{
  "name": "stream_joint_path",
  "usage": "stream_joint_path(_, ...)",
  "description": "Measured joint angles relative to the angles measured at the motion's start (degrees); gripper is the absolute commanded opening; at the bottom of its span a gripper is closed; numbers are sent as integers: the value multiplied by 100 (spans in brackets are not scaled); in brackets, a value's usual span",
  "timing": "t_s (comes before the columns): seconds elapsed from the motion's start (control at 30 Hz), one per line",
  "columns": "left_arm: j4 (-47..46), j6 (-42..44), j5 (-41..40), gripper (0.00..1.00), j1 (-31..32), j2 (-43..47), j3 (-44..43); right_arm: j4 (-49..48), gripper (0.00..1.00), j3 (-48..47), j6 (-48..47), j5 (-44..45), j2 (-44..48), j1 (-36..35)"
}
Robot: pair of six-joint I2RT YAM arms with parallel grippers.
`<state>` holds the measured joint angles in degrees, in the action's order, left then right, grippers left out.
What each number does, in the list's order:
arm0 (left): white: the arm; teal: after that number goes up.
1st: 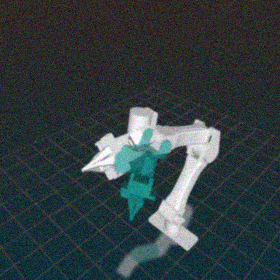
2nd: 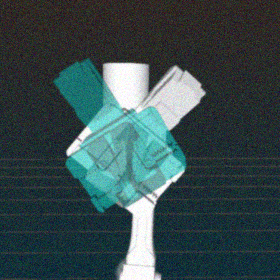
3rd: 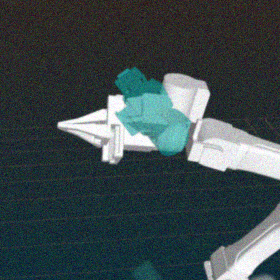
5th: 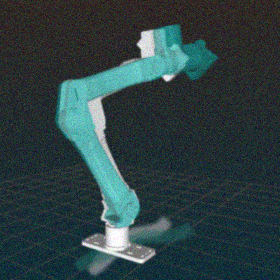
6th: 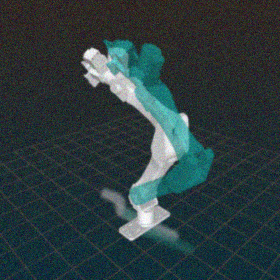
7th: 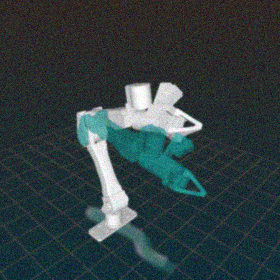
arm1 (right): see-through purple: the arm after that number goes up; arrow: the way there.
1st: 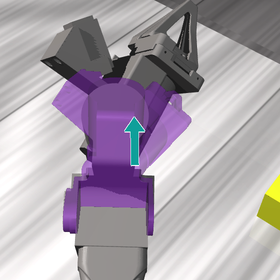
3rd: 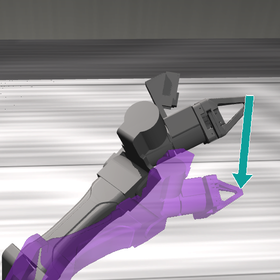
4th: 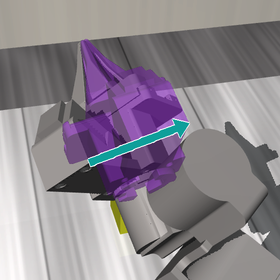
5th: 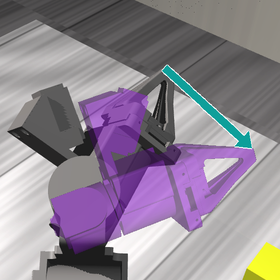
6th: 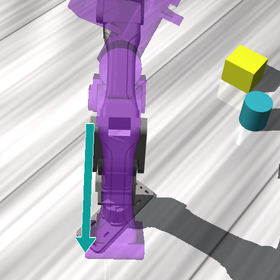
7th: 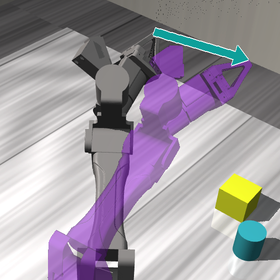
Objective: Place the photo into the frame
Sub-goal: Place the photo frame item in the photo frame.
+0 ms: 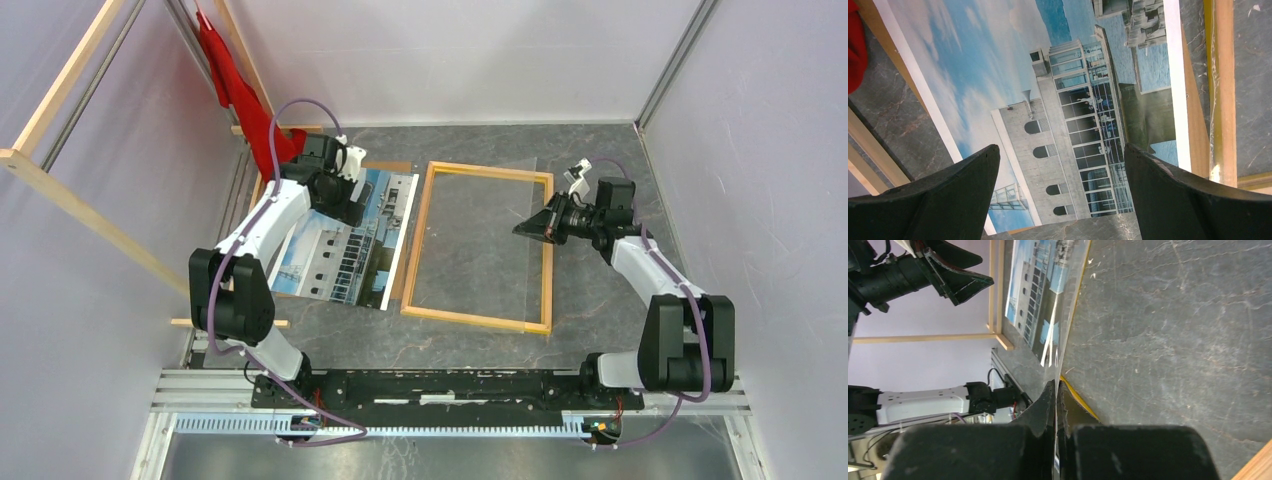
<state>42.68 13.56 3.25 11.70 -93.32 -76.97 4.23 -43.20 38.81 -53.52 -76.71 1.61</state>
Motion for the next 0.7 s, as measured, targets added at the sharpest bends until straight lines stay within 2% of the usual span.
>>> stream_joint_path(0.43,-15,101,31,100,0,92,367,361,0,-249,-765,337,-922,0)
stream_joint_path(0.7,-22,262,33,100,0,155,389,503,0,-518,-1045,531,-1038,22)
